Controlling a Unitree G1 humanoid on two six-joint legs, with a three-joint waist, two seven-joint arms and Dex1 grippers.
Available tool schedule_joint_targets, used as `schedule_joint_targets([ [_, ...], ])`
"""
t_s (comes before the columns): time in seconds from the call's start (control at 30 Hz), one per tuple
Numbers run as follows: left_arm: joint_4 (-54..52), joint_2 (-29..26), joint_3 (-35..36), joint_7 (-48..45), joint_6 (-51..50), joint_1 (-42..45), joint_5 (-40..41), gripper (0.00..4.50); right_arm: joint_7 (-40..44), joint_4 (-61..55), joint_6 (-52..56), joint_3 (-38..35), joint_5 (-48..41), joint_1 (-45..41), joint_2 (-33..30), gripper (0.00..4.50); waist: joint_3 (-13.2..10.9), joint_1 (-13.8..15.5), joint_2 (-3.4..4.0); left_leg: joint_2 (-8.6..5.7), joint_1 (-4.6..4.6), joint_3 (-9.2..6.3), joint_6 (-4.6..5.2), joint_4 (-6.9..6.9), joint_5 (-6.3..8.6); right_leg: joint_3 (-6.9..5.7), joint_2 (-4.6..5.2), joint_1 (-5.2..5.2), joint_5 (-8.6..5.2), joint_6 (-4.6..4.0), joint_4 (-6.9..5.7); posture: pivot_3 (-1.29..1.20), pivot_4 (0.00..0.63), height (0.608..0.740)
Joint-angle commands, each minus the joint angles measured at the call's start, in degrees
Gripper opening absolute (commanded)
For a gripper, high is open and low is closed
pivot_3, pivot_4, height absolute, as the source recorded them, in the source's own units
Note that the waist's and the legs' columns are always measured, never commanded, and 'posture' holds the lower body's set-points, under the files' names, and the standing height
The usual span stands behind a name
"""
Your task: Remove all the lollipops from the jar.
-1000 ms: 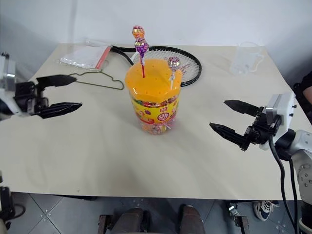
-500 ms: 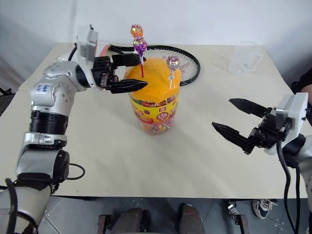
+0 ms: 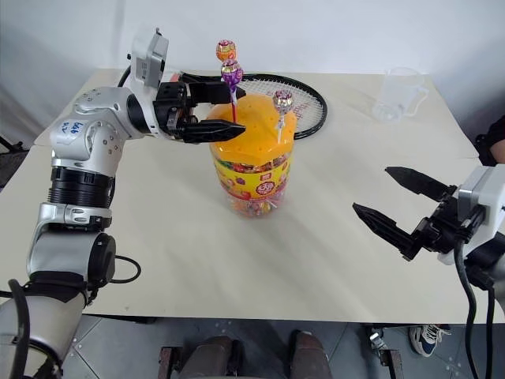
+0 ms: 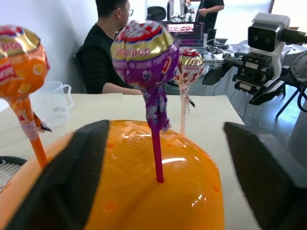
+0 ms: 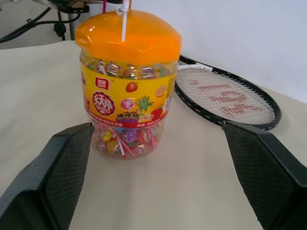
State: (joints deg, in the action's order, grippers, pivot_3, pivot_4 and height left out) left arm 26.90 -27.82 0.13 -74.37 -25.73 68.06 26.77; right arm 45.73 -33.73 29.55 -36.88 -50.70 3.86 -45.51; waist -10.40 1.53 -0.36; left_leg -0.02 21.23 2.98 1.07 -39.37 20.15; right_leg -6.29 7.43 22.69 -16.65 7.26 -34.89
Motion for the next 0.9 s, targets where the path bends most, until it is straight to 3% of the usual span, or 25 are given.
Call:
schedule_joint_targets([
  [0.03,-3.8,-1.4,1.1,-1.7,-1.0,0.6,1.4,2.7,-0.4,-1.5,-1.7,-2.5,-0.6,0.4,0.2,4.5,0.0,0.0,0.0,0.0,0.0,0.0,0.0,0.0,0.0,0.0,0.0,0.0,0.0,0.0,0.0,0.0,0.15,0.74],
  [0.33,-7.5,-1.4,2.0,-0.5,-4.8,1.2,2.6,0.02,1.7,0.1,-2.1,-2.3,-1.1,-0.6,-1.6,4.5,0.0,0.0,0.0,0.0,0.01,-0.03,0.0,-0.02,0.0,0.0,0.0,0.0,0.0,0.0,0.0,0.0,0.15,0.74],
  [0.7,-1.0,0.3,4.7,6.5,-1.6,8.3,0.6,0.02,6.3,2.2,-0.7,-2.0,-5.0,-4.7,-6.0,4.5,0.0,0.0,-0.02,-0.02,0.07,-0.16,0.03,-0.22,0.01,0.0,0.0,-0.05,0.03,0.05,-0.04,0.0,0.15,0.74],
  [0.9,-0.9,-3.4,5.2,11.8,-3.9,10.8,-1.4,0.02,8.1,3.0,0.6,-0.4,-7.7,-8.0,-8.4,4.5,0.0,0.0,-0.03,0.0,0.06,-0.21,0.03,-0.25,0.01,0.01,0.0,-0.05,0.03,0.05,-0.08,0.0,0.15,0.74],
])
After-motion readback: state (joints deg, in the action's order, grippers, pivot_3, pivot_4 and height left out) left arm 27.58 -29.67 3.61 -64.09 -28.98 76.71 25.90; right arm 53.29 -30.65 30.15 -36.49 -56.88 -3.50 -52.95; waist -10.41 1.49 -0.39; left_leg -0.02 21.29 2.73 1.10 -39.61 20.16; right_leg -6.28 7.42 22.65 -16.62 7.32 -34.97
